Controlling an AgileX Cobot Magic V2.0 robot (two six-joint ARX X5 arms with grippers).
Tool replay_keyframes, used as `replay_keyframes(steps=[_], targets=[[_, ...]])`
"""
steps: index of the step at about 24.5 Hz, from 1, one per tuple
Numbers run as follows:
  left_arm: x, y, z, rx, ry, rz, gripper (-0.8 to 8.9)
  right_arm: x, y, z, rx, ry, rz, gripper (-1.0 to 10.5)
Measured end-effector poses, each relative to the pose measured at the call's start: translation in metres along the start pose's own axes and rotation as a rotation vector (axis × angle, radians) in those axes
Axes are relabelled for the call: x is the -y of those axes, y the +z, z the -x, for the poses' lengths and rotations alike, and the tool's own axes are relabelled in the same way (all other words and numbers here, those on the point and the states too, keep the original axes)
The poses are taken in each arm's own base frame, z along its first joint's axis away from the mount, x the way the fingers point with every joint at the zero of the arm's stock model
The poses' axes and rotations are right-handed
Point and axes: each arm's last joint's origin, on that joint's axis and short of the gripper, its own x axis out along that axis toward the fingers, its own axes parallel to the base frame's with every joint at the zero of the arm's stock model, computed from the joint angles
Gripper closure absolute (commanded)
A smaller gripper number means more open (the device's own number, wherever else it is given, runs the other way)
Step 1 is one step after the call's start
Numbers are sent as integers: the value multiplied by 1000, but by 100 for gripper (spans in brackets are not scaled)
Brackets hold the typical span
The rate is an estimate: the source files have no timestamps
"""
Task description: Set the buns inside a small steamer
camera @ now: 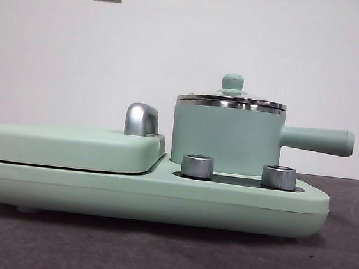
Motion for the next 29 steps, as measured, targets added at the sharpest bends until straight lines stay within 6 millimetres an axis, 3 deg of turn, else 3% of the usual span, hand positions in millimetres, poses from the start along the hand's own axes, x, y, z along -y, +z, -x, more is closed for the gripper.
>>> replay_keyframes(steps=[29], targets=[[1, -1, -2, 29, -32, -70, 806, 2, 0, -1, 47, -19, -5, 931]])
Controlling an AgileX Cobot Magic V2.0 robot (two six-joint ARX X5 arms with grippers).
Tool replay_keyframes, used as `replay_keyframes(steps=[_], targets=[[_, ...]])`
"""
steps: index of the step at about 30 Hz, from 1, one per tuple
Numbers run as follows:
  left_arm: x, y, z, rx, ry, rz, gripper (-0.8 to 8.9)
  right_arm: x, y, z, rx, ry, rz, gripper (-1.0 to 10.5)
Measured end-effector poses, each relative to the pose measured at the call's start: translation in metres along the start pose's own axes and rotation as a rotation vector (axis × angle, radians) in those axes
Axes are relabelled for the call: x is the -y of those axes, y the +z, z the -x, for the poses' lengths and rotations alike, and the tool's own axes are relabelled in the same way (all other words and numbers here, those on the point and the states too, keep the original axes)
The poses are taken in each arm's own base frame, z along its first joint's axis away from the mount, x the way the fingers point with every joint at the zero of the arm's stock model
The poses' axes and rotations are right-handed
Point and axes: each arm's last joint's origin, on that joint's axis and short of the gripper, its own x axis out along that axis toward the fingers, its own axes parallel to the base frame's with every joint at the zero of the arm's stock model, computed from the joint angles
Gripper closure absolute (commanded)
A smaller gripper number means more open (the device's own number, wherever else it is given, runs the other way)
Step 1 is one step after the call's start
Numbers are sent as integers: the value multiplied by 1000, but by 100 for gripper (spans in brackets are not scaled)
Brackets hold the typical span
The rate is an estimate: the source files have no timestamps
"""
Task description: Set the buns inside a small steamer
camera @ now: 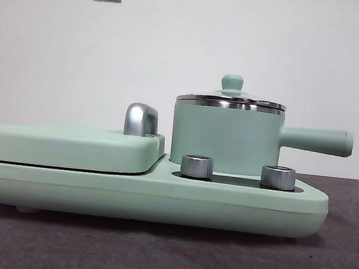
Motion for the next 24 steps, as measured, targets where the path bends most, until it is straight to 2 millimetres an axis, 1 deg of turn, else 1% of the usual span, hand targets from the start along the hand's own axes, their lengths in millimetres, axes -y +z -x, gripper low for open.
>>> replay_keyframes(steps=[3, 6, 10, 12, 16, 18, 24], targets=[[0, 0, 0, 0, 0, 0, 806, 7, -4, -4, 103, -19, -14, 931], [0, 0, 0, 0, 0, 0, 806, 23, -14, -15, 275, -117, -5, 931], [0, 0, 0, 0, 0, 0, 806, 49, -38, -28, 480, -282, 43, 931], [0, 0, 0, 0, 0, 0, 806, 60, -53, -34, 538, -347, 70, 931], [0, 0, 0, 0, 0, 0, 806, 80, -87, -46, 531, -458, 46, 931], [0, 0, 0, 0, 0, 0, 806, 86, -100, -52, 504, -473, 28, 931], [0, 0, 0, 0, 0, 0, 806, 95, -117, -62, 459, -525, -4, 931]])
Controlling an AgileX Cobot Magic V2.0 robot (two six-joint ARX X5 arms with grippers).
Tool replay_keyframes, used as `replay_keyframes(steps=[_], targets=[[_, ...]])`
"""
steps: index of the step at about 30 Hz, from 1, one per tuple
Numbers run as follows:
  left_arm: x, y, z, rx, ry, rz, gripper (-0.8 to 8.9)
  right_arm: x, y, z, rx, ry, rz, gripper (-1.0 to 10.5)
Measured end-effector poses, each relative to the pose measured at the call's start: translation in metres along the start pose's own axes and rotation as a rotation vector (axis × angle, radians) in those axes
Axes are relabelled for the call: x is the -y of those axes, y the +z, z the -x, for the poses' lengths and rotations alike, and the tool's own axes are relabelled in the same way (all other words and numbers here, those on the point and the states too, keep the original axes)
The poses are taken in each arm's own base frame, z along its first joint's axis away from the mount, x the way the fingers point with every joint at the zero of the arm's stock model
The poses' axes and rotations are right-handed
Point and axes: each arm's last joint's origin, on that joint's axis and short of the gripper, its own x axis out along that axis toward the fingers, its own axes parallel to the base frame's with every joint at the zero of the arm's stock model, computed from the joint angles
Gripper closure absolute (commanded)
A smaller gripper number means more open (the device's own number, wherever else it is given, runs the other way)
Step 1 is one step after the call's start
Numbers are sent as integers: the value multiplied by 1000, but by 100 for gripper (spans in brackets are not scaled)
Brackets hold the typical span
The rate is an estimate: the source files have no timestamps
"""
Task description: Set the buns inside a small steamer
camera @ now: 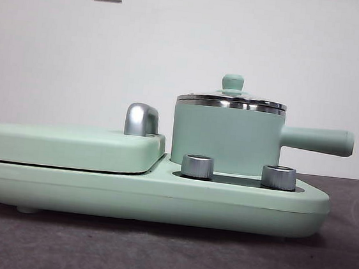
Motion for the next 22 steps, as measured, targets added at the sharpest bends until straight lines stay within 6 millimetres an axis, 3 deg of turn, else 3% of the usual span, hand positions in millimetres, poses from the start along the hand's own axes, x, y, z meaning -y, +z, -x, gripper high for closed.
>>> replay_keyframes(steps=[7, 22], targets=[[0, 0, 0, 0, 0, 0, 806, 3, -20, -1, -138, -43, 28, 931], [0, 0, 0, 0, 0, 0, 806, 3, -21, -1, -145, -56, 74, 931]])
